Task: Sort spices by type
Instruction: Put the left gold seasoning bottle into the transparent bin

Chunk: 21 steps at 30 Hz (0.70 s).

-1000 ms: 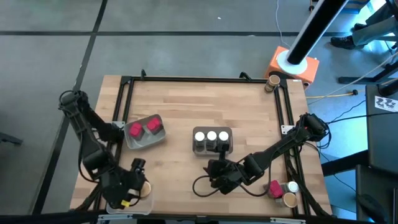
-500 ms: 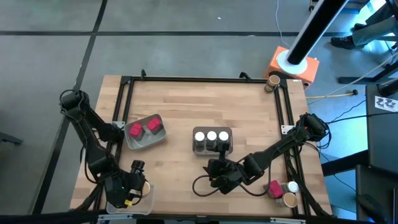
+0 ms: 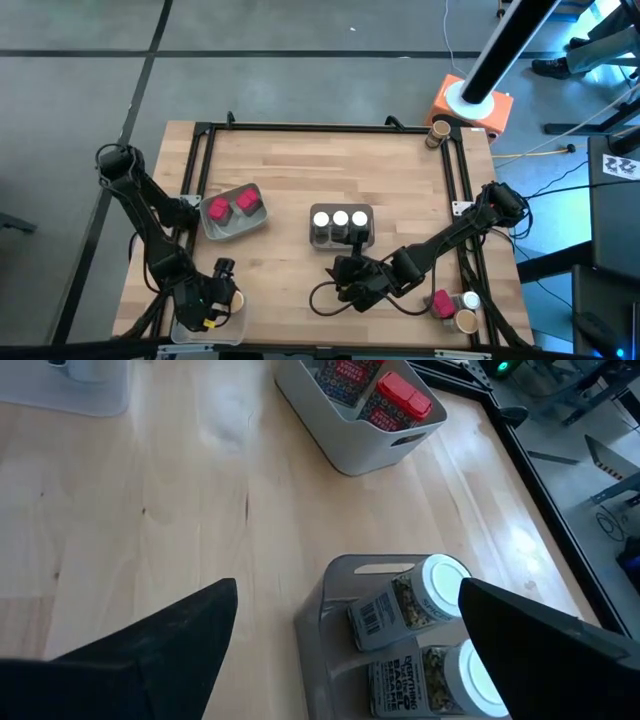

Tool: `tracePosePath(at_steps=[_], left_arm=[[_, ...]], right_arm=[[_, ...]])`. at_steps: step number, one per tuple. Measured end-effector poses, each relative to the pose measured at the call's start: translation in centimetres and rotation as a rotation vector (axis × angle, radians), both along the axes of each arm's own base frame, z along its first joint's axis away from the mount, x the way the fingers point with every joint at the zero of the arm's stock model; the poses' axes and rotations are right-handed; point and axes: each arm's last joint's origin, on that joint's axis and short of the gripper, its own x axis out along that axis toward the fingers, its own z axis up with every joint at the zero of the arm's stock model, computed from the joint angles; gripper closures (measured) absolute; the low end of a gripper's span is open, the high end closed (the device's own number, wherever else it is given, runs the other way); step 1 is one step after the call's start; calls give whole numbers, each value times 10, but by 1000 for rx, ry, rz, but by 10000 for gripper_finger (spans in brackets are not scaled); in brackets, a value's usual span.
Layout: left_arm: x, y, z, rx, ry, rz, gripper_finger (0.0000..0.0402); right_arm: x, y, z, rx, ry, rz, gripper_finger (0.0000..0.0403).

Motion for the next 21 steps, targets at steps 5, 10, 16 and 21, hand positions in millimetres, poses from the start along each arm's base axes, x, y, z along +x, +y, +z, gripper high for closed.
tracePosePath(at_steps=[5, 10, 16, 21], left_arm=[[1, -1, 0, 8, -26, -1, 146], [1, 0, -1, 4, -17, 16, 104], [0, 2, 5, -16, -24, 20, 87], [0, 5, 29, -64, -52, 27, 91]], right_arm=[[0, 0, 0, 1, 0, -1, 24], [0, 0, 0, 3, -1, -2, 24], [0, 0, 0, 3, -1, -2, 24], [0, 0, 0, 3, -1, -1, 24]])
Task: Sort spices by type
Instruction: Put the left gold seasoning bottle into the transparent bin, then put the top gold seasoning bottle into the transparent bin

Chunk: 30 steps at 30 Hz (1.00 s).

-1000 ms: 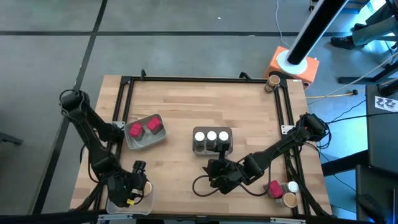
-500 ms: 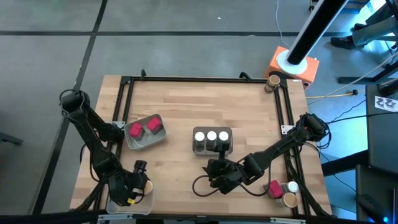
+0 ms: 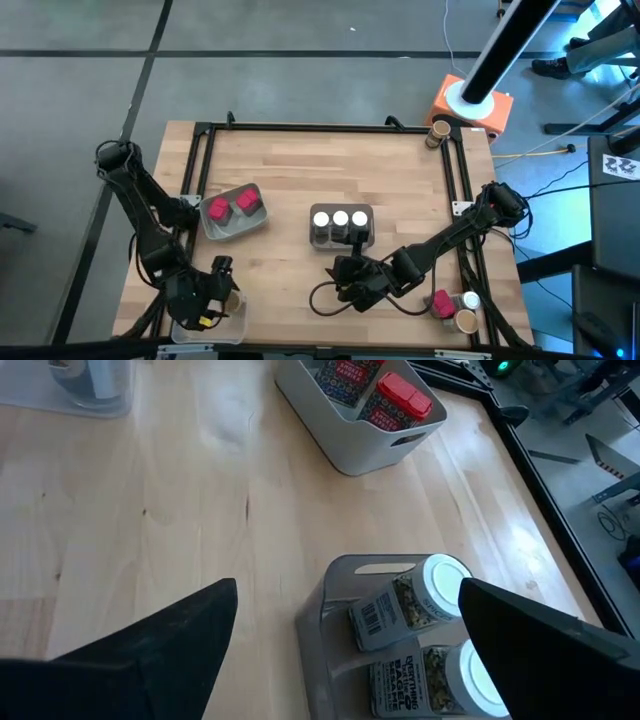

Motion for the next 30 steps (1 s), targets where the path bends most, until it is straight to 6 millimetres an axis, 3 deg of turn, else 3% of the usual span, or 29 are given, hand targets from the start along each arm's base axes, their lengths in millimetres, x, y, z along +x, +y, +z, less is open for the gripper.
tracePosePath(at_steps=[7, 14, 22, 30], left_arm=[[8, 18, 30, -5, -139, 37, 91], [20, 36, 40, 157, -288, 60, 90], [41, 45, 32, 284, -439, -32, 90], [57, 67, 11, 395, -461, -7, 90]], right_arm=[[0, 0, 0, 13, 1, 2, 24], [-1, 5, -3, 148, 81, 110, 24], [4, 5, -1, 233, 85, 160, 24], [8, -37, -2, 176, 151, -43, 24]])
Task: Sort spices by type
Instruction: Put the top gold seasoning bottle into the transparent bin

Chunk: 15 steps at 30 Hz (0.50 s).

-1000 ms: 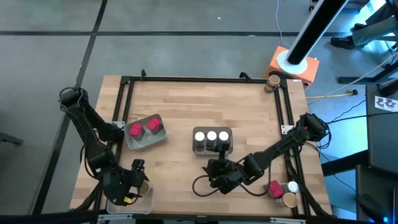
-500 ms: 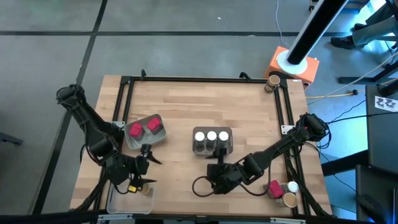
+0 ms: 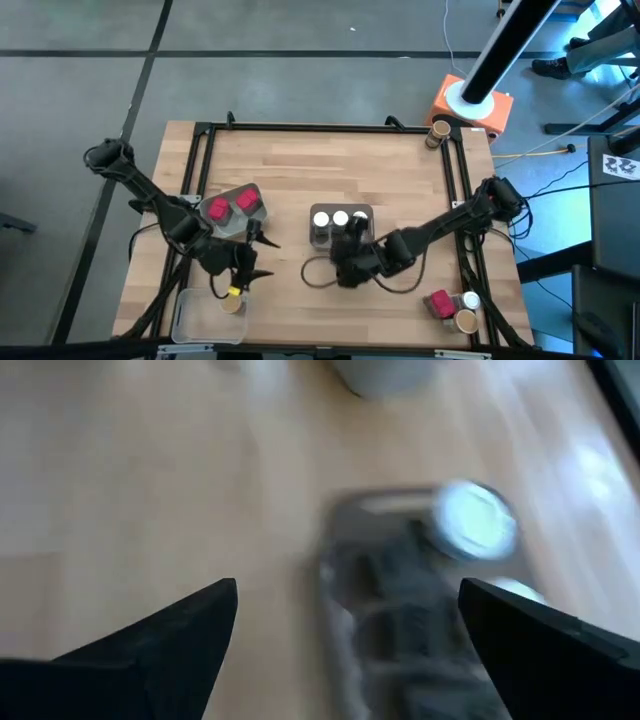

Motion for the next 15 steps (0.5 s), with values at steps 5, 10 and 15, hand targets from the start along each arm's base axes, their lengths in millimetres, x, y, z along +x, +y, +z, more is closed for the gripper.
tracePosePath(at_steps=[5, 10, 15], left_arm=[[7, 14, -15, 21, -13, 51, 97], [12, 25, -23, 22, -51, 84, 98], [16, 34, -29, 8, -63, 132, 98]], right_arm=[[-6, -33, -1, -44, 104, -161, 24], [-20, -67, 5, -128, 208, -322, 24], [-38, -105, 13, -206, 323, -512, 24]])
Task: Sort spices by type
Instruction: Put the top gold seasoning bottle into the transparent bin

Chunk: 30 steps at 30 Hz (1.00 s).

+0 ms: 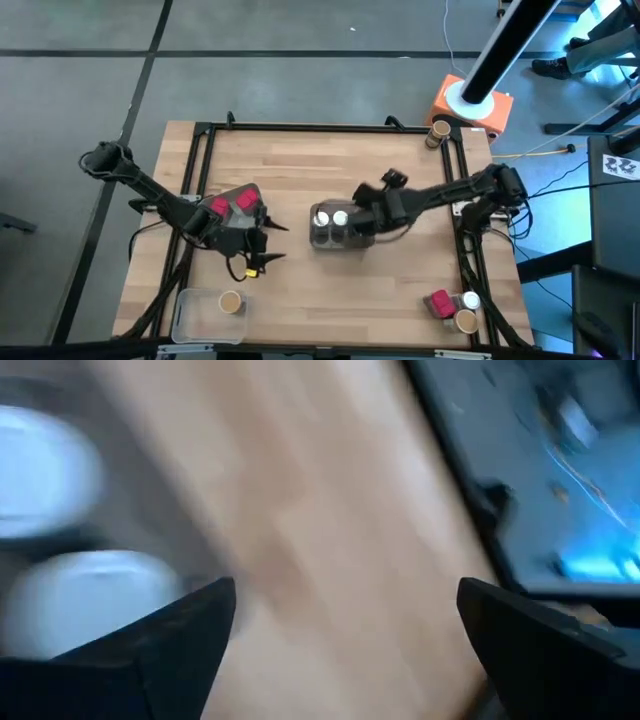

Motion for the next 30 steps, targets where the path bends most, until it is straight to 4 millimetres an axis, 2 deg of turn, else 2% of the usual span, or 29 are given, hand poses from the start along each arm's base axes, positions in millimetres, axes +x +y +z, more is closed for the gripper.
tracePosePath(at_steps=[6, 13, 21, 30], left_arm=[[2, 4, 0, 14, 4, 11, 98], [4, 9, 0, 18, 5, 32, 99], [5, 10, 0, 100, 8, -5, 99], [17, 24, 11, 214, -83, 2, 99]], right_arm=[[-11, -46, 4, -32, 109, -183, 24], [-19, -99, 5, -33, 201, -305, 24], [-43, -168, 7, -35, 291, -502, 24], [-77, -234, 6, -27, 314, -672, 24]])
